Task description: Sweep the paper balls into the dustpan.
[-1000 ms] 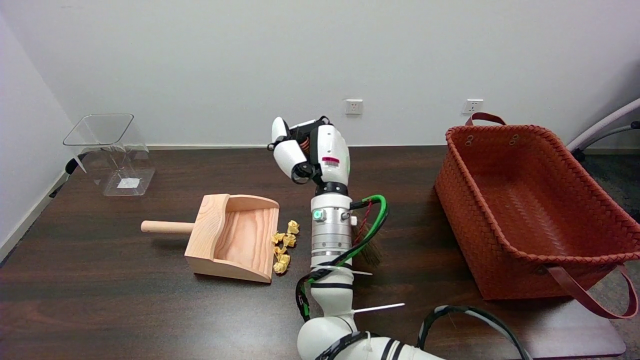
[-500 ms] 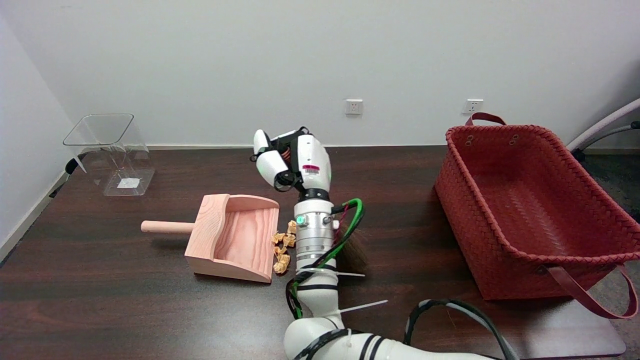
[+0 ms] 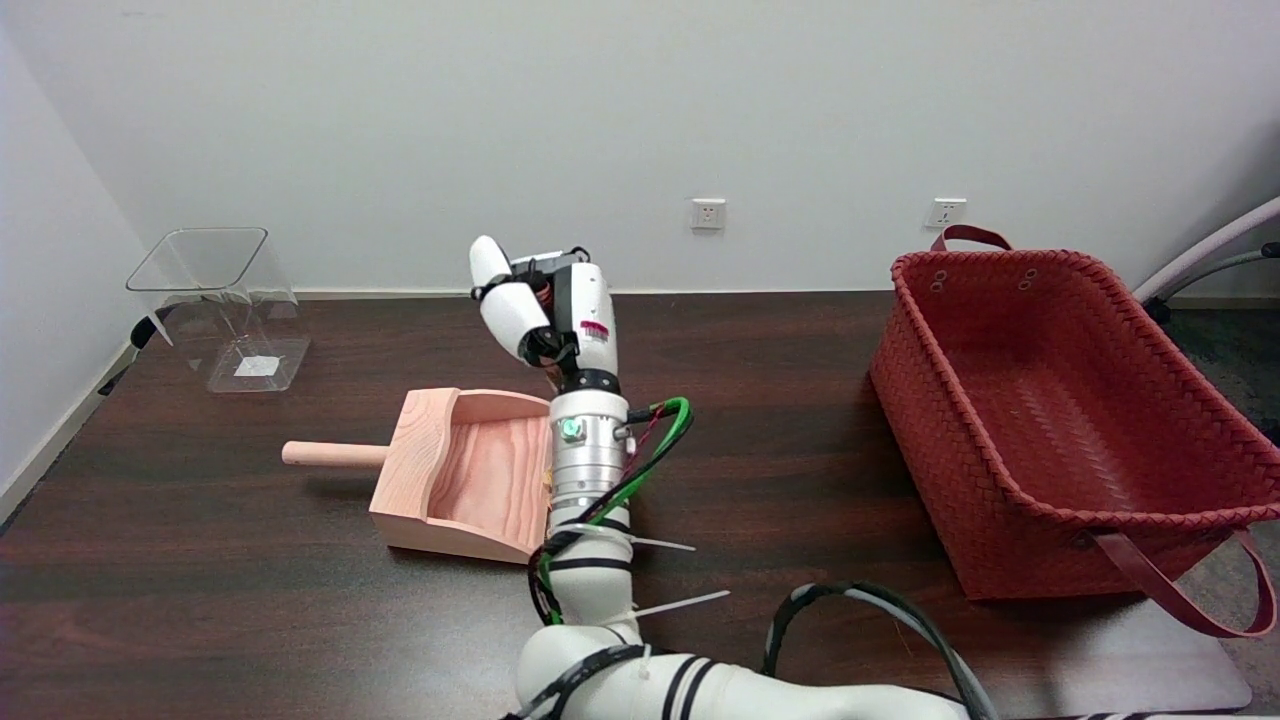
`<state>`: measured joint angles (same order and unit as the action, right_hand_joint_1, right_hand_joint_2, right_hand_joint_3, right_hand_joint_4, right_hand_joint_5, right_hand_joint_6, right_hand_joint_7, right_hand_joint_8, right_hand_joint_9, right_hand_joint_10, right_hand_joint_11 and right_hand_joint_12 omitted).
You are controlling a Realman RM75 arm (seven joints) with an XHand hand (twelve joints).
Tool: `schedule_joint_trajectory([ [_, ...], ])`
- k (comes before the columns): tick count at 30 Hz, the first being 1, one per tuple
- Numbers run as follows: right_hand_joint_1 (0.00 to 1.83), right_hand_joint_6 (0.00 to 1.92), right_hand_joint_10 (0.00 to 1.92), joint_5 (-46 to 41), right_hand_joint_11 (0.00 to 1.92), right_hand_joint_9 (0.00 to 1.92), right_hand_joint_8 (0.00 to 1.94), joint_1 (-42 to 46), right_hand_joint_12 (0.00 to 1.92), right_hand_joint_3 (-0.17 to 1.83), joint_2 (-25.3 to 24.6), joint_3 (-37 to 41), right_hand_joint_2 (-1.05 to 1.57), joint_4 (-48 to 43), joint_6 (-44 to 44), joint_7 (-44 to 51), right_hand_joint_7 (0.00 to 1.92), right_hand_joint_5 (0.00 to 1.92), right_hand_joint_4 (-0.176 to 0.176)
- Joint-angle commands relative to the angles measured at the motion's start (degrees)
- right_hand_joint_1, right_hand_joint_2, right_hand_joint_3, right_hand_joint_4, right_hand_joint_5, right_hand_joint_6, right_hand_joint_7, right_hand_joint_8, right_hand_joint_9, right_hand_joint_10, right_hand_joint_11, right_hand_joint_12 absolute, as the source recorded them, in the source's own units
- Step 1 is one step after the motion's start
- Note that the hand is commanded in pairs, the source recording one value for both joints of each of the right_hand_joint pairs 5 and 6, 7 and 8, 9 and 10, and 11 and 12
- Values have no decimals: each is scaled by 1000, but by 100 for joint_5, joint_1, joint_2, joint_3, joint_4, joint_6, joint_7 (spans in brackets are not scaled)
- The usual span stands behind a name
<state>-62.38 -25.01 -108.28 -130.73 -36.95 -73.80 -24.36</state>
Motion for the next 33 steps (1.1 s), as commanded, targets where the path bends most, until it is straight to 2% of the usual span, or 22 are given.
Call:
schedule_joint_trajectory([
  [1,667,1920,1920,-532,1920,1920,1920,-549,1920,111,-576,65,1571,431,-594,-1986,1920,1920,0],
  [8,640,1920,1920,-532,1920,1920,1920,-612,1920,69,-641,41,1571,637,-980,-2540,1920,1920,0],
  [20,626,1920,1920,-363,1920,1920,1920,-782,1920,24,-588,16,1571,545,-1444,-2575,1920,1920,0],
  [25,650,1920,1920,-66,1920,1920,1920,-602,1920,-28,-422,3,1571,243,-1317,-1692,1920,1920,0],
  [29,687,1920,1920,90,1920,1920,1920,-184,1920,-87,-195,-14,1571,-438,-855,-735,1920,1920,0],
  [30,692,1920,1920,32,1920,1920,1920,-225,1920,-87,-545,-842,1571,-1232,-1366,-745,1920,1920,0],
  [31,697,1920,1920,80,1920,1920,1920,-15,1920,-85,-183,-170,1571,-810,-760,-375,1920,1920,0],
  [33,718,1920,1920,112,1920,1920,1920,171,1920,-82,-29,-22,1571,-924,-457,-10,1920,1920,0],
])
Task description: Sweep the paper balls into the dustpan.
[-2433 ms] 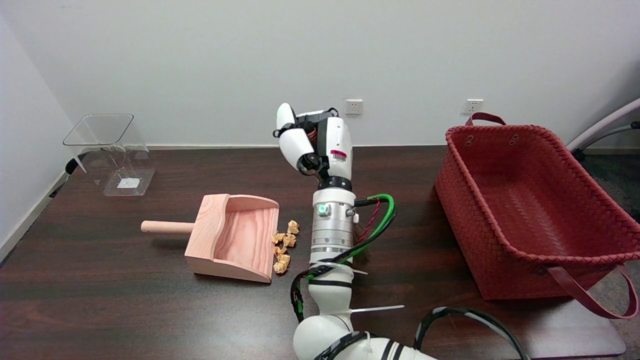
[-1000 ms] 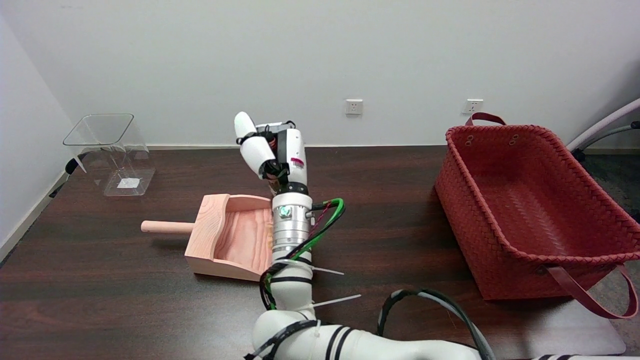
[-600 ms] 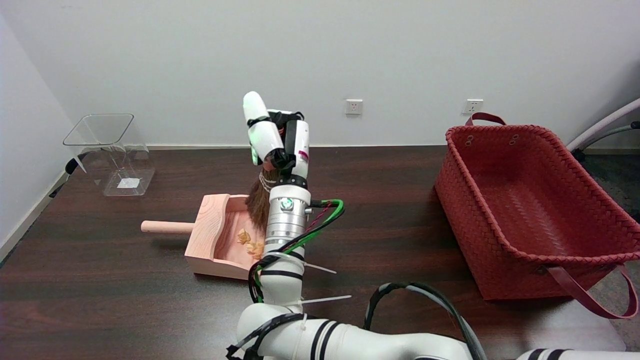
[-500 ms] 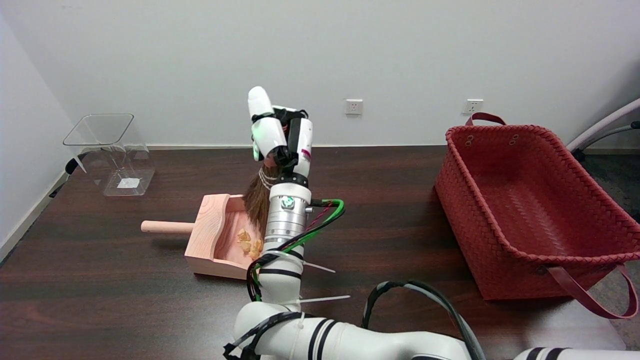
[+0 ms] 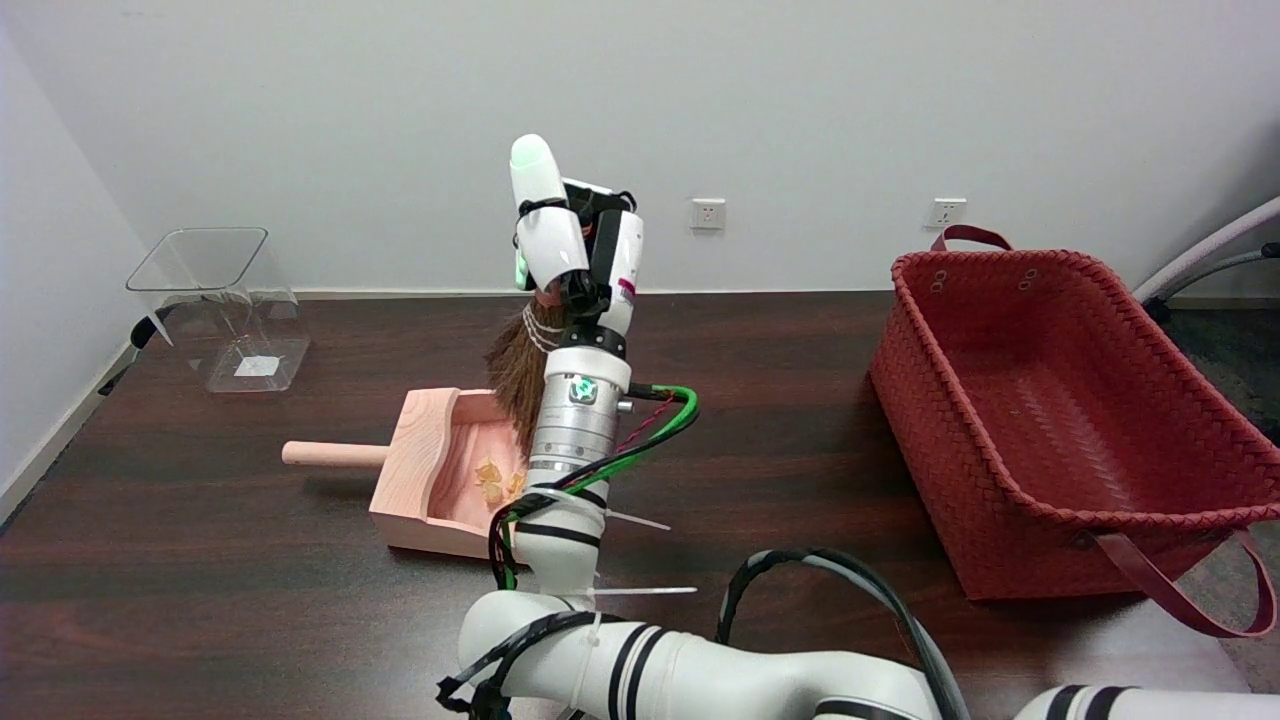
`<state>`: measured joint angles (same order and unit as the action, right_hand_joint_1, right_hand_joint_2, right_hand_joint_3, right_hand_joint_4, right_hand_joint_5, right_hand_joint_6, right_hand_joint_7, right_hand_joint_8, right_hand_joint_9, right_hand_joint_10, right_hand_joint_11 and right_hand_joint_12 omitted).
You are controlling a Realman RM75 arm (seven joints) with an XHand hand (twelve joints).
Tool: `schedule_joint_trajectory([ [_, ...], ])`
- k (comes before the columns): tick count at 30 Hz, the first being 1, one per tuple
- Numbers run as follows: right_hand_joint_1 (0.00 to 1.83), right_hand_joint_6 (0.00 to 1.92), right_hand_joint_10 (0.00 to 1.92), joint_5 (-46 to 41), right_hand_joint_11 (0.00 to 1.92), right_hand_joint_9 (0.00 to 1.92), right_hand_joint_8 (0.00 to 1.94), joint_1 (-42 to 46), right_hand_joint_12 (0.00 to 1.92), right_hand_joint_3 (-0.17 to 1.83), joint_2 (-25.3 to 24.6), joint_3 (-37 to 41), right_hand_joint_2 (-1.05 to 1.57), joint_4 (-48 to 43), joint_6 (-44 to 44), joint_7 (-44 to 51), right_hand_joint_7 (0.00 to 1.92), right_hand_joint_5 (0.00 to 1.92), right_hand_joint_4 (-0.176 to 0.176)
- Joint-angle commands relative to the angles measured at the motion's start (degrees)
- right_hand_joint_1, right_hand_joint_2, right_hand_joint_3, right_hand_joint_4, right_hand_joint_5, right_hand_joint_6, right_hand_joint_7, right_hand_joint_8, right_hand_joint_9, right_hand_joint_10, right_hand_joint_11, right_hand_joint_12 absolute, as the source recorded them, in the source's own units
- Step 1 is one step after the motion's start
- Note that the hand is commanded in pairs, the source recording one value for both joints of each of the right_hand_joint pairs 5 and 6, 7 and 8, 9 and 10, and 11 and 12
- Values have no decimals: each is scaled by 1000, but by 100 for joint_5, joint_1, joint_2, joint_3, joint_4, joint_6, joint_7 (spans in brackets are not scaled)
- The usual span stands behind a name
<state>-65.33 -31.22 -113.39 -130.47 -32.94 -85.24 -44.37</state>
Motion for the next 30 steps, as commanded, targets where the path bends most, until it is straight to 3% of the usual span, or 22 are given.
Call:
schedule_joint_trajectory([
  [1,727,1920,1920,472,1920,1920,1920,867,1920,-78,519,-49,1571,-1397,771,2183,1920,1920,0],
  [2,730,1920,1920,566,1920,1920,1920,768,1920,-75,173,-859,1571,-2026,235,2156,1920,1920,0],
  [3,734,1920,1920,695,1920,1920,1920,901,1920,-74,514,-185,1571,-1505,753,2389,1920,1920,0],
  [4,737,1920,1920,809,1920,1920,1920,940,1920,-73,601,-50,1571,-1353,861,2504,1920,1920,0],
  [20,786,1920,1920,802,1920,1920,1920,1259,1920,43,537,-162,1571,-1110,1015,3583,1920,1920,0],
  [30,754,1920,1920,802,1920,1920,1920,1091,1920,114,242,-160,1571,-310,676,3347,1920,1920,0],
])
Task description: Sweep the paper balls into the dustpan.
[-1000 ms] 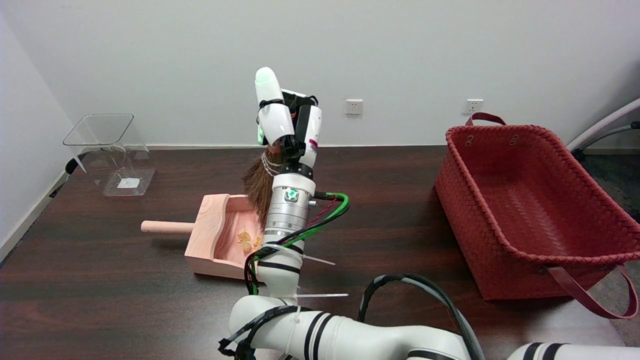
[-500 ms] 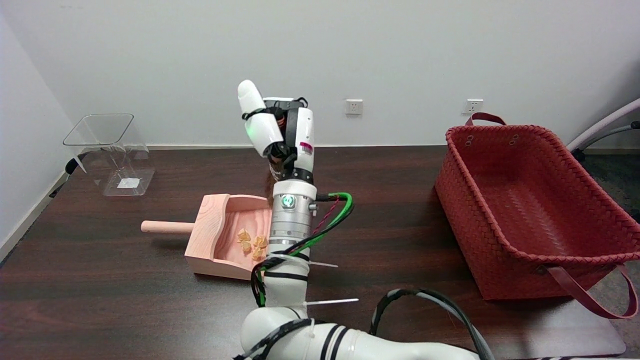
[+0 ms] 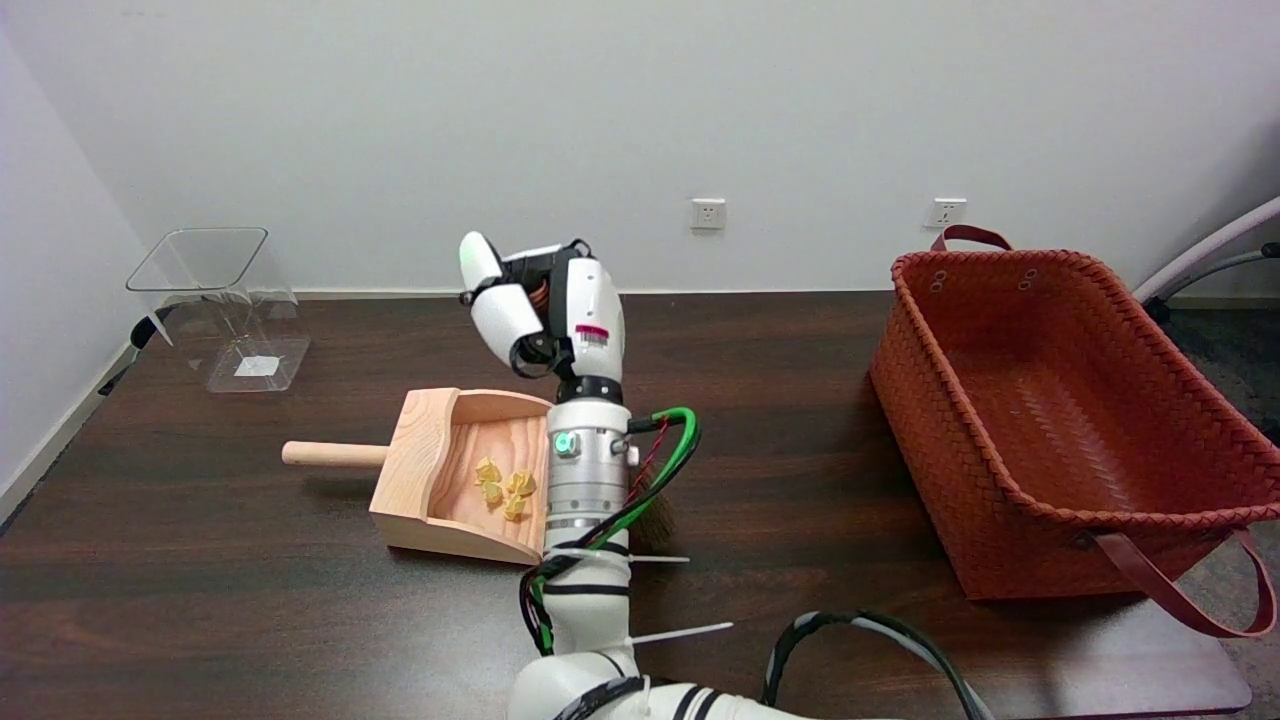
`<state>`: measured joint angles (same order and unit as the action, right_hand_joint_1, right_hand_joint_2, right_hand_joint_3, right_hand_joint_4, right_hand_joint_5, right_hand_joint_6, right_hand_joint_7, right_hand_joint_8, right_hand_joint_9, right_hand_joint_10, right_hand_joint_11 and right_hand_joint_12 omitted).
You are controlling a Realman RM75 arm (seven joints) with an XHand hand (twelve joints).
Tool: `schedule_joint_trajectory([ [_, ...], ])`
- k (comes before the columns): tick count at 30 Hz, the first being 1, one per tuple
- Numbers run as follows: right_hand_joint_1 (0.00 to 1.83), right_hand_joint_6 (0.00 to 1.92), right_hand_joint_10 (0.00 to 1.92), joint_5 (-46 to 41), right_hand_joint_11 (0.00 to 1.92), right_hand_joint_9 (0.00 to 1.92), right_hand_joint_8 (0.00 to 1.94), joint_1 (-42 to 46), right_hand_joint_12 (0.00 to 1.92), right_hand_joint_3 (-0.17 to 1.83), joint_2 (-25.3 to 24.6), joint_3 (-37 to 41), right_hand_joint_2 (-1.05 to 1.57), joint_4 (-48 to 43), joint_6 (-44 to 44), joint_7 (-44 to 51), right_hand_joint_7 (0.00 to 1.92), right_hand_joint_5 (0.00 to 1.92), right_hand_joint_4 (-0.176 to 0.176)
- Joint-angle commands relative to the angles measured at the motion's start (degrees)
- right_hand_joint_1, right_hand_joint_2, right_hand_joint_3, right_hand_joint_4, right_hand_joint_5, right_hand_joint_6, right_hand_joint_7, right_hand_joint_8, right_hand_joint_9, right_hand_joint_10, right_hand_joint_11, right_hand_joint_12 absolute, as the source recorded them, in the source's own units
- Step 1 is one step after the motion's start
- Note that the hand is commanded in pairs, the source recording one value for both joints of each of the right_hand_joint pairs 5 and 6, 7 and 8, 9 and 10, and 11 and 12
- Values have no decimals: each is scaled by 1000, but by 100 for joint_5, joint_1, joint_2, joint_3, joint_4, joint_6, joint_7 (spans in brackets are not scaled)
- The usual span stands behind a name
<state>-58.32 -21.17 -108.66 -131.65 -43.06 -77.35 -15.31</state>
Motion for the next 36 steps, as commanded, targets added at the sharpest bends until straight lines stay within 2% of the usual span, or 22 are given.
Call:
schedule_joint_trajectory([
  [1,752,1920,1920,101,1920,1920,1920,54,1920,116,-263,-36,1571,802,-138,304,1920,1920,0],
  [13,698,1920,1920,80,1920,1920,1920,-593,1920,116,-666,179,1571,2136,-304,-1128,1920,1920,0],
  [25,650,1920,1920,-503,1920,1920,1920,-947,1920,66,-738,181,1571,2248,-315,-2442,1920,1920,0],
  [36,612,1920,1920,-996,1920,1920,1920,-1069,1920,8,-739,189,1571,1864,-718,-3587,1920,1920,0],
])
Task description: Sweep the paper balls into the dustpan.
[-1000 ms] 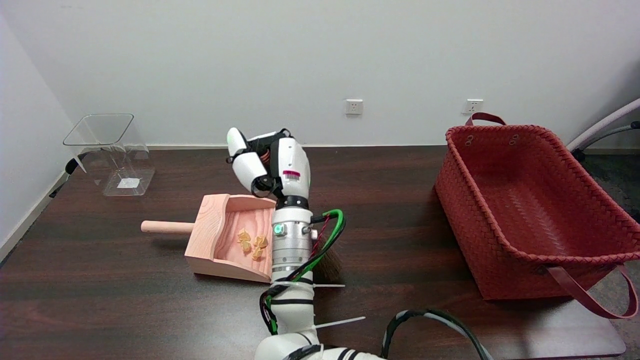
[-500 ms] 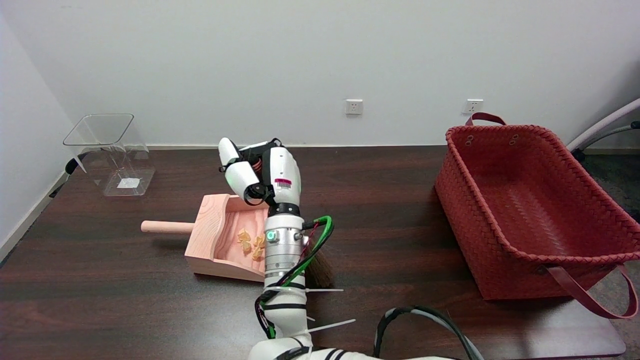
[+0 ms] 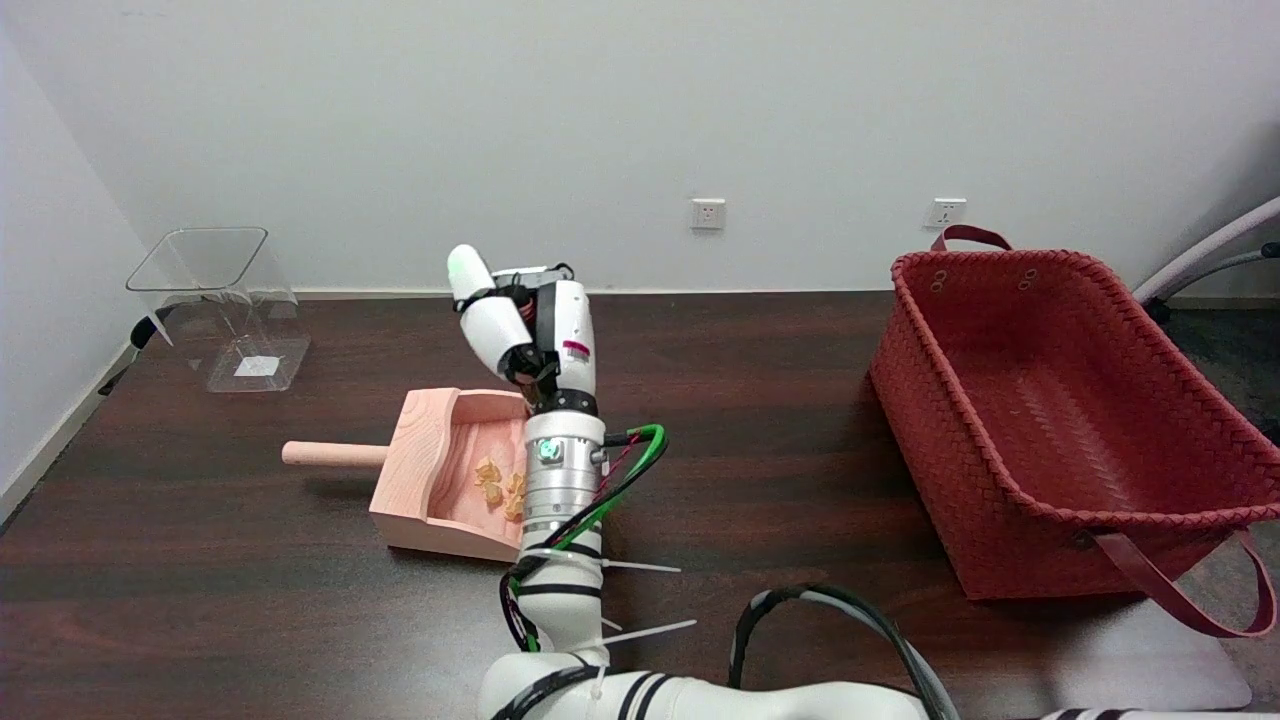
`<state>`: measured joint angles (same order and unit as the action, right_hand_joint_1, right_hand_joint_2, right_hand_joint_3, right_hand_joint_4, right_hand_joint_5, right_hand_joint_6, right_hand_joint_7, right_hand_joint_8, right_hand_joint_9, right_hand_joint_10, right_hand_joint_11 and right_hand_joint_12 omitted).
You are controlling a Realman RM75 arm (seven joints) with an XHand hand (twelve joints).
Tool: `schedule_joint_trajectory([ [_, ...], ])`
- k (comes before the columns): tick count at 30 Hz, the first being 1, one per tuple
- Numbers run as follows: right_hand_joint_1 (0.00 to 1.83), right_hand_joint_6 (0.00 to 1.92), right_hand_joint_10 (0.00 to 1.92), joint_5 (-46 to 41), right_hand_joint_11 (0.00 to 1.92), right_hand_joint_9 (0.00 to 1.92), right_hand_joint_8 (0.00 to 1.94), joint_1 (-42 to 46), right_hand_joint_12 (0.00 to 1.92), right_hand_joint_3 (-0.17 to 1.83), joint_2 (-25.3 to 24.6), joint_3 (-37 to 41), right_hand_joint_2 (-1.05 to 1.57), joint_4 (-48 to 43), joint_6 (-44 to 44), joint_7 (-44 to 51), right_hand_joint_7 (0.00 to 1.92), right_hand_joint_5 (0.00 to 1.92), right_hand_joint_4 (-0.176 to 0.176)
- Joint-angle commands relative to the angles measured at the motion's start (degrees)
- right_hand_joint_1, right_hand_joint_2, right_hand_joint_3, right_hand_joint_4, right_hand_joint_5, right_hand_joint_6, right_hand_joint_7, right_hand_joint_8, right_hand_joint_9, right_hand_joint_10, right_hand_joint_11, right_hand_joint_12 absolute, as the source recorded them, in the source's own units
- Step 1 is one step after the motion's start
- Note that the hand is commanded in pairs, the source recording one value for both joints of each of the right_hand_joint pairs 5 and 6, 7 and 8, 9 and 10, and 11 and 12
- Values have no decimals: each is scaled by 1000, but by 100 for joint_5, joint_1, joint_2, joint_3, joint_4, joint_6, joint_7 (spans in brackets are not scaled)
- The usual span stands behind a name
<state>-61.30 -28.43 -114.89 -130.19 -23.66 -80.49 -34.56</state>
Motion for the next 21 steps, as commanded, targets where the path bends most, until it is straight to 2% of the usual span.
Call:
schedule_joint_trajectory([
  [1,611,1920,1920,-739,1920,1920,1920,-336,1920,1,-123,36,1571,-103,-432,-1688,1920,1920,0],
  [11,597,1920,1920,-930,1920,1920,1920,-350,1920,-51,-148,-37,1571,-233,-1204,-2003,1920,1920,0],
  [21,599,1920,1920,-755,1920,1920,1920,-359,1920,-98,-93,-45,1571,-537,-1276,-1818,1920,1920,0],
])
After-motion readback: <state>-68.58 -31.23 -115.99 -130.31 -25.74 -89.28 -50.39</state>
